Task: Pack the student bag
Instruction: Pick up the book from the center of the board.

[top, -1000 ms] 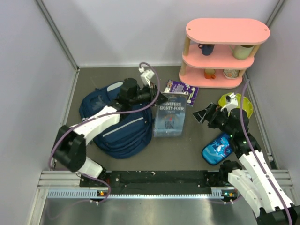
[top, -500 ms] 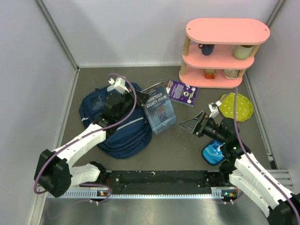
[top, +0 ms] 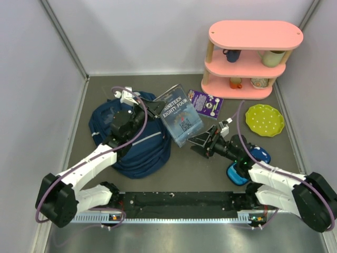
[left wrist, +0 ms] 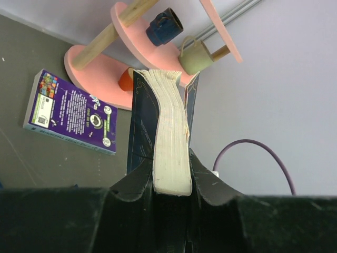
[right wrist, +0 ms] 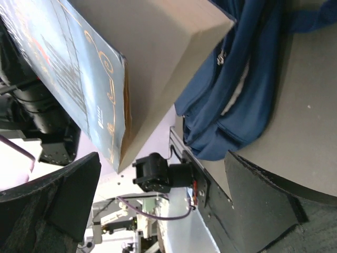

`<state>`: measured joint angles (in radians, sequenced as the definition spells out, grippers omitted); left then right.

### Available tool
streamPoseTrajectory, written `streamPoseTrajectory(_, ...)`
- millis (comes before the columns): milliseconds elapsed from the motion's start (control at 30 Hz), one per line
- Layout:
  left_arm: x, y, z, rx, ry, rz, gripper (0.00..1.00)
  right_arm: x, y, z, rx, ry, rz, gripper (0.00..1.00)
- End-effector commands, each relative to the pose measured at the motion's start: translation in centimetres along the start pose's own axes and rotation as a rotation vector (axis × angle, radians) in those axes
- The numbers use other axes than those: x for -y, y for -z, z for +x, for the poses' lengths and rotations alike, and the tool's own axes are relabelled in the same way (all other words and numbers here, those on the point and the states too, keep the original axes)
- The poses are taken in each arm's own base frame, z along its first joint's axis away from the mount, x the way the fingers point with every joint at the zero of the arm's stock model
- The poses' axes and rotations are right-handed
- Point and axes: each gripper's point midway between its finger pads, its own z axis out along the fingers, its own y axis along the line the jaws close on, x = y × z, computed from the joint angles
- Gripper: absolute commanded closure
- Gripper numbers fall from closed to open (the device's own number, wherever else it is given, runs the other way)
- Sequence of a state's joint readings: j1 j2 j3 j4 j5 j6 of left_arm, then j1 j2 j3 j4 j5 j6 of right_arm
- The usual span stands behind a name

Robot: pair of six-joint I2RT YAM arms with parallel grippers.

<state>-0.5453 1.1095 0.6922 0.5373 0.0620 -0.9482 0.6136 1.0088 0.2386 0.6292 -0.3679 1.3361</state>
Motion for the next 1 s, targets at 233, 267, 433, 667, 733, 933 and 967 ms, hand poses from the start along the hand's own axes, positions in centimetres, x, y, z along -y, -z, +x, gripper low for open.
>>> streamPoseTrajectory(233,6.4,1.8,-4.1,0.16,0.114,0.245,1.0,-6.3,-1.3,-3.4,0.161,0.028,-0.237,0.01)
streamPoseTrajectory(267,6.7,1.9,-4.2,0.161,0.133,0.262,1.0,-6.2,-1.5,-3.7,0.171,0.026,-0.243,0.01)
streamPoseTrajectory(433,6.8,2.3,-4.2,0.18,0.186,0.303,1.0,-6.8,-1.7,-4.2,0.201,-0.041,-0.335,0.01)
streamPoseTrajectory(667,6.9,2.2,-4.0,0.176,0.227,0.325,1.0,-7.0,-2.3,-4.0,0.198,-0.076,-0.415,0.02)
streamPoseTrajectory(733,6.6,2.2,-3.8,0.172,0.233,0.323,1.0,-7.1,-2.4,-4.3,0.211,-0.076,-0.422,0.02)
streamPoseTrajectory(933,5.8,2.3,-3.2,0.164,0.262,0.312,1.0,-8.3,-3.0,-4.6,0.211,-0.051,-0.447,0.05)
streamPoseTrajectory(967,5.9,2.5,-3.2,0.164,0.267,0.321,1.0,-8.5,-3.1,-4.7,0.21,-0.05,-0.453,0.05)
